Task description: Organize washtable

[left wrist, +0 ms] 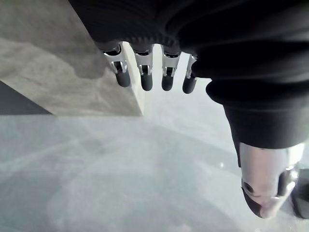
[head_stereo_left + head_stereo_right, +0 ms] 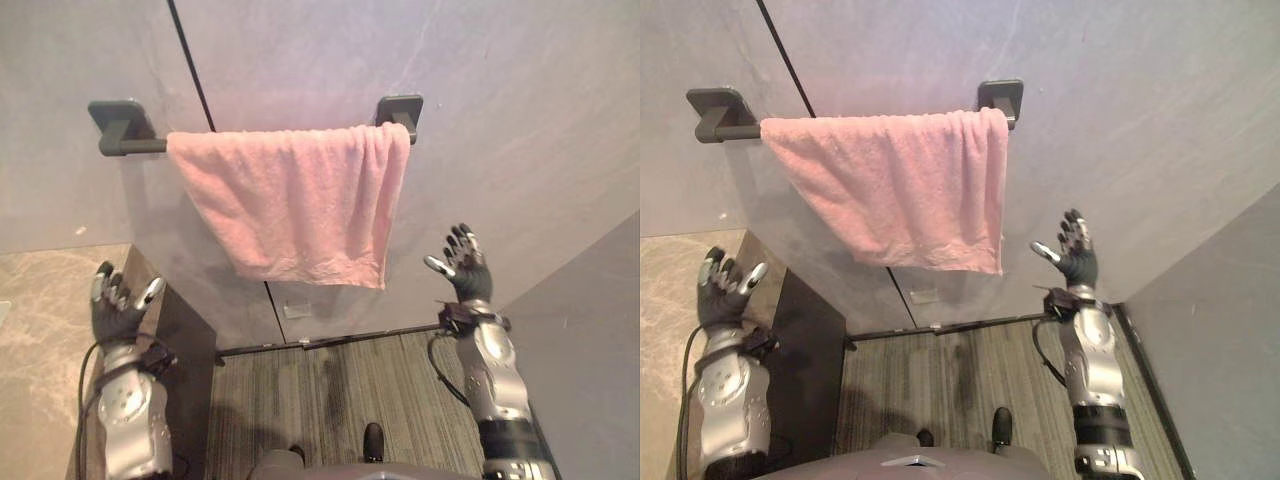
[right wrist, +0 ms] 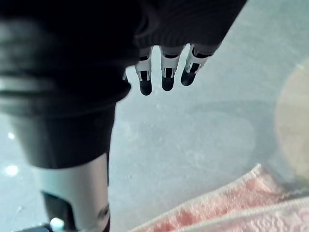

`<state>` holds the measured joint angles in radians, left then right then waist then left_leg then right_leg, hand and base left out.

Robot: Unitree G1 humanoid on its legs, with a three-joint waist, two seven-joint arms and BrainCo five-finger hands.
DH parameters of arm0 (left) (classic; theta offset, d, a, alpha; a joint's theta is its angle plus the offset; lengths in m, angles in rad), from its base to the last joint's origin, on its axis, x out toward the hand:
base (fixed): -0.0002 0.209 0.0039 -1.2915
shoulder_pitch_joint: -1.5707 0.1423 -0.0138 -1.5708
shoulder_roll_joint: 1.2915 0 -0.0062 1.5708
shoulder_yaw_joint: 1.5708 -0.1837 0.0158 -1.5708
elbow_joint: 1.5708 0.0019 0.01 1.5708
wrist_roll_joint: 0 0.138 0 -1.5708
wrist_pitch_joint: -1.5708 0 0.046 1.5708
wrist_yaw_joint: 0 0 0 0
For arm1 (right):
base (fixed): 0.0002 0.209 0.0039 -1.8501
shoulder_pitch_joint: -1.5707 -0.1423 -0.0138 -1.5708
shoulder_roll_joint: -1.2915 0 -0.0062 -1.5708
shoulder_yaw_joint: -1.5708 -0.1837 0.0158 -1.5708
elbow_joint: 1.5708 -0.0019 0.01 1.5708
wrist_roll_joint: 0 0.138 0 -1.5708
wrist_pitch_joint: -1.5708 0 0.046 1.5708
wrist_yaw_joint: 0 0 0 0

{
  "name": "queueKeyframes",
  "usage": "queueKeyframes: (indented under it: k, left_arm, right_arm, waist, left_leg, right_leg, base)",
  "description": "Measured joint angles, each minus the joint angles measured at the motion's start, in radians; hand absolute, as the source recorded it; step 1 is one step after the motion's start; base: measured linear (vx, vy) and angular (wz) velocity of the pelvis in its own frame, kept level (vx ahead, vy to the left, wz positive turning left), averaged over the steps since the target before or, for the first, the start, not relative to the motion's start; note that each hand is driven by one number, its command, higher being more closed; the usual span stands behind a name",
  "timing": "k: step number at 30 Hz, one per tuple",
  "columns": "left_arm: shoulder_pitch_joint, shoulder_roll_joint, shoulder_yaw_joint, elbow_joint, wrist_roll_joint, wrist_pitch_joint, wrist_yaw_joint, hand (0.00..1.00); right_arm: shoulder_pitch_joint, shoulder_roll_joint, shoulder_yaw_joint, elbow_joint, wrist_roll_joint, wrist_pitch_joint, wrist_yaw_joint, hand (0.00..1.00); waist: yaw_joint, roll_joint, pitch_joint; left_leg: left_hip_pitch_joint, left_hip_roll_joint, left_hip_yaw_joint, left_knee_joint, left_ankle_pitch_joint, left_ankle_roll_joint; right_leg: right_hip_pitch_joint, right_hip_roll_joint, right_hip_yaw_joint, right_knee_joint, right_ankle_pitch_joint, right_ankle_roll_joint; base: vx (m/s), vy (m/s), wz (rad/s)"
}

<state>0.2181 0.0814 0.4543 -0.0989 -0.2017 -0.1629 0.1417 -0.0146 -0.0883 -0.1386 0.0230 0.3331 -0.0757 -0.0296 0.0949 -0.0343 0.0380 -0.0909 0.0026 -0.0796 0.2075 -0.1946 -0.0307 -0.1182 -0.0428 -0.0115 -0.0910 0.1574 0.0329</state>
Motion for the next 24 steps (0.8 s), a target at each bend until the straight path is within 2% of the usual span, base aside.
queueKeyframes:
  k: [2, 5, 6, 10, 11, 13, 18, 24]
  left_arm:
    - [0.042, -0.039, -0.006, -0.037, -0.019, 0.0, -0.011, 0.0]
    - [0.128, -0.07, -0.081, -0.113, -0.054, -0.001, -0.063, 0.0]
    - [0.161, -0.071, -0.125, -0.145, -0.071, -0.002, -0.093, 0.0]
    - [0.251, -0.054, -0.23, -0.271, -0.191, -0.007, -0.246, 0.0]
    - [0.251, -0.043, -0.239, -0.287, -0.221, -0.008, -0.269, 0.0]
    - [0.26, 0.035, -0.27, -0.339, -0.312, -0.014, -0.34, 0.0]
    - [0.221, 0.16, -0.364, -0.422, -0.433, -0.036, -0.41, 0.0]
    - [0.104, 0.199, -0.445, -0.416, -0.54, -0.04, -0.429, 0.0]
  right_arm:
    - [0.045, 0.029, -0.012, -0.041, -0.001, -0.001, 0.0, 0.0]
    - [0.145, 0.049, 0.063, -0.11, 0.003, -0.006, 0.046, 0.0]
    - [0.185, 0.042, 0.124, -0.133, 0.005, -0.006, 0.079, 0.0]
    - [0.247, -0.034, 0.322, -0.19, 0.193, 0.002, 0.29, 0.0]
    - [0.246, -0.045, 0.338, -0.189, 0.235, 0.007, 0.316, 0.0]
    - [0.229, -0.104, 0.397, -0.189, 0.328, 0.024, 0.4, 0.0]
    - [0.102, -0.193, 0.517, -0.18, 0.435, 0.044, 0.448, 0.0]
    - [-0.092, -0.169, 0.622, -0.116, 0.482, 0.044, 0.448, 0.0]
  waist:
    - [-0.001, 0.002, -0.003]
    - [-0.001, 0.002, -0.013]
    - [-0.002, 0.001, -0.019]
    - [-0.005, -0.003, -0.025]
    - [-0.004, -0.004, -0.026]
    - [-0.002, -0.009, -0.029]
    - [-0.003, -0.022, -0.039]
    - [0.002, -0.023, -0.039]
  left_leg:
    - [0.001, 0.002, 0.0, -0.004, 0.0, 0.0]
    - [0.001, 0.004, -0.002, -0.011, 0.0, -0.001]
    - [0.0, 0.005, -0.002, -0.011, -0.001, -0.001]
    - [-0.005, 0.007, -0.001, -0.001, -0.011, -0.005]
    - [-0.006, 0.007, -0.001, 0.002, -0.012, -0.004]
    - [-0.009, 0.006, -0.002, 0.013, -0.013, -0.001]
    - [-0.005, 0.003, 0.003, 0.032, -0.018, 0.005]
    - [-0.003, 0.0, 0.04, 0.05, -0.034, 0.016]
  right_leg:
    - [0.001, 0.0, -0.001, 0.0, -0.001, -0.001]
    - [0.0, -0.001, -0.003, 0.0, -0.003, -0.002]
    - [-0.001, -0.001, -0.003, 0.0, -0.005, -0.001]
    - [-0.001, -0.001, -0.002, 0.0, -0.017, 0.009]
    - [-0.001, -0.001, -0.002, 0.0, -0.017, 0.009]
    - [0.001, -0.001, -0.003, 0.0, -0.016, 0.009]
    - [0.008, 0.0, 0.002, 0.0, -0.006, 0.013]
    - [0.009, 0.0, 0.037, 0.0, 0.006, 0.021]
  base:
    - [0.0, 0.0, 0.0]
    - [0.0, 0.0, 0.0]
    - [0.0, 0.0, 0.0]
    - [0.0, 0.0, 0.0]
    - [0.0, 0.0, 0.0]
    - [0.0, 0.0, 0.0]
    - [0.0, 0.003, -0.01]
    - [-0.03, 0.034, -0.17]
